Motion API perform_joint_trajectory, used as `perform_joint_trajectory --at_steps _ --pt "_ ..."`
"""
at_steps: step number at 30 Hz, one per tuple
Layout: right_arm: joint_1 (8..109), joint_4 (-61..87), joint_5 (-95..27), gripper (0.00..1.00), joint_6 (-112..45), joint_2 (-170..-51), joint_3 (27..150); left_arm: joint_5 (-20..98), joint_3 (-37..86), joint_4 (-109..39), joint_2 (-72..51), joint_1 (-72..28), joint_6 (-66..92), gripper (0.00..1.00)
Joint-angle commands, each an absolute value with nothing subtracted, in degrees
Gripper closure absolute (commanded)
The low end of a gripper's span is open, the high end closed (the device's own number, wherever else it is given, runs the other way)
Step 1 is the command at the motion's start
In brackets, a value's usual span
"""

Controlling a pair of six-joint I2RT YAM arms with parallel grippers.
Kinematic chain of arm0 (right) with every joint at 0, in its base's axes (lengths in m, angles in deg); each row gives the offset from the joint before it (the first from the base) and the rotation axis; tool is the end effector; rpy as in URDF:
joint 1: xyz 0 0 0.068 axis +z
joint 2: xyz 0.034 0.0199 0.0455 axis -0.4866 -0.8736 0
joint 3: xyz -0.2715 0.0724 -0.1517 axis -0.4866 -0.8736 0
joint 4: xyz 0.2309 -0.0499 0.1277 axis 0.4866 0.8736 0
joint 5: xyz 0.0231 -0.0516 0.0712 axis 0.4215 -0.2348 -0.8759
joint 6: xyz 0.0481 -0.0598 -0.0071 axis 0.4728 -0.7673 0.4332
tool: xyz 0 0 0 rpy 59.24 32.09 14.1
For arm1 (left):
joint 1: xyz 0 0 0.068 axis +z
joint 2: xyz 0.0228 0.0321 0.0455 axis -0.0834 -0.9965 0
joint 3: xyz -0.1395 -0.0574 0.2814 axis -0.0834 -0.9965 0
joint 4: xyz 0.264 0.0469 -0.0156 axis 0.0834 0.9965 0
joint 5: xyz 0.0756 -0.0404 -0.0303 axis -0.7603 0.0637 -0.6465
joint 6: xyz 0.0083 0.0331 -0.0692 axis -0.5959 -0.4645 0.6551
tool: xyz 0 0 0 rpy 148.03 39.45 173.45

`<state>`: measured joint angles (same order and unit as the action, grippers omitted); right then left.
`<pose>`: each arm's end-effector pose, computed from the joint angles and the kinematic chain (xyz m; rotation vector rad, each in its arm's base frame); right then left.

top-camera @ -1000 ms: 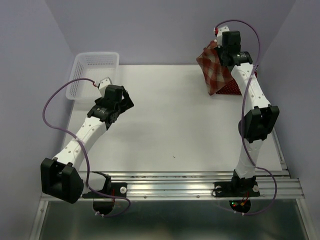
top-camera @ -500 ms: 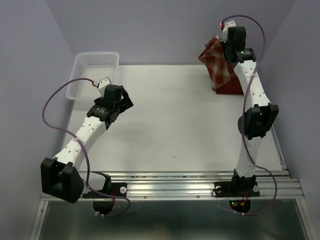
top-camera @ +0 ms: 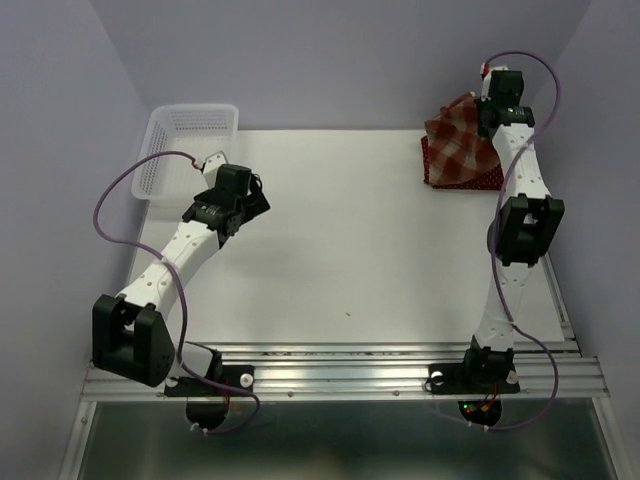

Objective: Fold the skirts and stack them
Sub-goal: Neatly place the folded skirt to the corner

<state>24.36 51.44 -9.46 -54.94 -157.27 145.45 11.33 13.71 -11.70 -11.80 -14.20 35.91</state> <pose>0.5694 -0.0662 0.3600 -0.0211 2.1873 -0.5087 0.3054 -0.0820 0.3293 -0.4744 2.1116 -0.1603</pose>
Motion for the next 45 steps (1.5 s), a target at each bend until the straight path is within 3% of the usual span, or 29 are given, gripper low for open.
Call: perform_joint_trajectory --at_steps 1,8,10,11,13,14,15,20,22,23,34,45 --pt "21.3 44.8 -14.0 0.99 -52.6 -158.7 148.6 11.0 17.2 -12.3 -13.9 -13.7 35.0 0.01" --pt "18.3 36.9 -13.0 0.98 -52.9 -164.9 147.1 11.9 18.5 -14.0 -17.7 -13.6 34.2 0.01" --pt "17.6 33.2 -13.0 0.93 -52.5 -165.4 145.8 12.2 18.9 -14.1 -18.4 -13.6 34.0 0.01" --pt "17.1 33.0 -13.1 0.87 -52.5 -165.9 145.9 12.4 19.5 -14.1 -18.7 -13.6 33.8 0.01" --pt "17.1 32.8 -11.6 0.65 -52.6 -167.1 146.5 12.6 20.8 -13.9 -19.9 -13.5 33.6 0.01" --pt "17.1 32.6 -11.0 0.65 -52.7 -167.4 146.7 12.8 21.0 -14.0 -20.4 -13.5 33.5 0.01" --pt "17.1 32.5 -9.5 0.51 -52.7 -167.5 146.9 13.1 21.4 -14.0 -21.1 -13.5 33.5 0.01" --pt "17.1 31.4 -6.8 0.41 -51.2 -165.7 148.6 15.6 22.1 -15.2 -21.8 -13.5 33.4 0.01" --pt "17.1 31.4 -8.1 0.19 -48.5 -164.0 148.5 16.1 22.0 -15.5 -21.4 -13.5 33.5 0.01" --pt "17.1 31.4 -8.9 0.02 -47.7 -162.1 148.4 16.3 21.7 -15.5 -21.1 -13.5 33.6 0.01" --pt "17.1 34.1 -28.2 0.0 -33.9 -153.9 138.7 15.7 20.2 -18.1 -17.3 -13.5 30.9 0.01" --pt "17.1 40.2 -17.4 0.0 -27.2 -165.8 142.7 15.8 21.0 -18.2 -21.1 -13.1 29.8 0.01"
